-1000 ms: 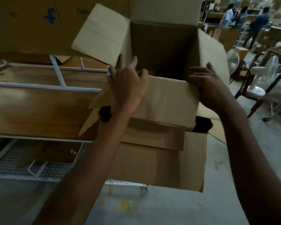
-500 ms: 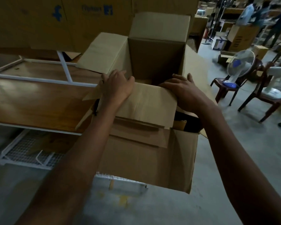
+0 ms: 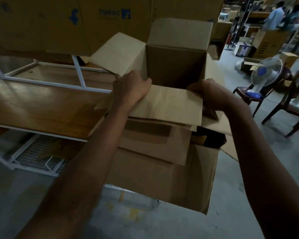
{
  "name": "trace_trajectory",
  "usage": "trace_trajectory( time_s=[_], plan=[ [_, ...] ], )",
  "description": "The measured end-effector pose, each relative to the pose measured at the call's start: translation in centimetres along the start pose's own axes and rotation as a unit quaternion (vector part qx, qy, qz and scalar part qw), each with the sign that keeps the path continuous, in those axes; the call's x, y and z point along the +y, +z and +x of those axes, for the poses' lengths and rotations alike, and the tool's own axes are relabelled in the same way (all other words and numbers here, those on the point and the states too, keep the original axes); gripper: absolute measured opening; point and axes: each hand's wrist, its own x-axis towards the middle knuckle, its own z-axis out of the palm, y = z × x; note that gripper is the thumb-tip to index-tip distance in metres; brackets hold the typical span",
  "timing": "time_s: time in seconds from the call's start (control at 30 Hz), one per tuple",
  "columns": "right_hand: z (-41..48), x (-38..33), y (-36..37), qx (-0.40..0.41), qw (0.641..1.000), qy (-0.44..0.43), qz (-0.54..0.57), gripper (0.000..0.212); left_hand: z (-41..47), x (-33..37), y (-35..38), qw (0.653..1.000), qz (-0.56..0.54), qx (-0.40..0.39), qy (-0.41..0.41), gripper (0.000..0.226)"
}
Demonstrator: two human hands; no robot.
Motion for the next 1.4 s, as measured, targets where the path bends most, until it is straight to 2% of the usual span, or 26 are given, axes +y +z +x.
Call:
trace_trajectory(
  time_s=[0.13, 0.23, 0.5, 0.67, 0.83, 0.9, 1.03, 1.1, 1.2, 1.3, 1.4],
  plan=[
    [1.8, 0.5, -1.1, -0.033, 0.996, 0.028, 0.074, 0.027, 2.0, 0.9, -0.3, 0.999, 0.029, -0.037, -0.016, 0.06],
    [2.9, 1.4, 0.0, -0.072, 0.993, 0.025, 0.088, 0.028, 2.9, 0.8, 1.1, 0.997, 0.042, -0.065, -0.029, 0.056],
    [3.8, 3.4, 3.6, -0.083, 0.996, 0.016, 0.013, 0.037, 2.1, -0.2, 4.1, 0.994, 0.044, -0.099, -0.034, 0.051],
    [3.1, 3.4, 5.2, -0.099, 0.994, 0.023, -0.025, 0.041, 2.2, -1.6, 6.3, 0.994, 0.047, -0.091, -0.029, 0.061],
    [2.7, 3.6, 5.1, -0.081, 0.996, 0.028, -0.006, 0.038, 1.0, -1.7, 6.1, 0.998, 0.014, -0.058, -0.015, 0.065],
    [2.4, 3.7, 5.2, -0.08, 0.997, 0.02, -0.003, 0.043, 0.4, -2.3, 6.2, 0.999, 0.002, -0.051, -0.005, 0.07],
    [1.3, 3.1, 5.0, -0.114, 0.994, -0.006, 0.001, 0.068, -1.0, -4.0, 6.3, 0.999, -0.011, -0.03, 0.023, 0.068],
    [0.8, 2.1, 4.4, -0.132, 0.991, 0.006, 0.018, 0.076, -1.2, -4.7, 6.0, 0.999, -0.018, -0.023, 0.043, 0.066],
    [0.3, 1.3, 3.7, -0.16, 0.984, 0.048, 0.069, 0.078, -1.1, -5.6, 5.4, 0.996, -0.024, -0.035, 0.075, 0.061],
    [0.2, -0.4, 3.5, -0.117, 0.977, 0.071, 0.162, 0.072, -0.9, -7.1, 4.6, 0.993, -0.032, -0.044, 0.108, 0.056],
    [0.7, -3.1, 4.1, -0.044, 0.989, 0.084, 0.118, 0.058, -0.8, -8.6, 3.5, 0.988, -0.022, -0.059, 0.142, 0.055]
  ],
)
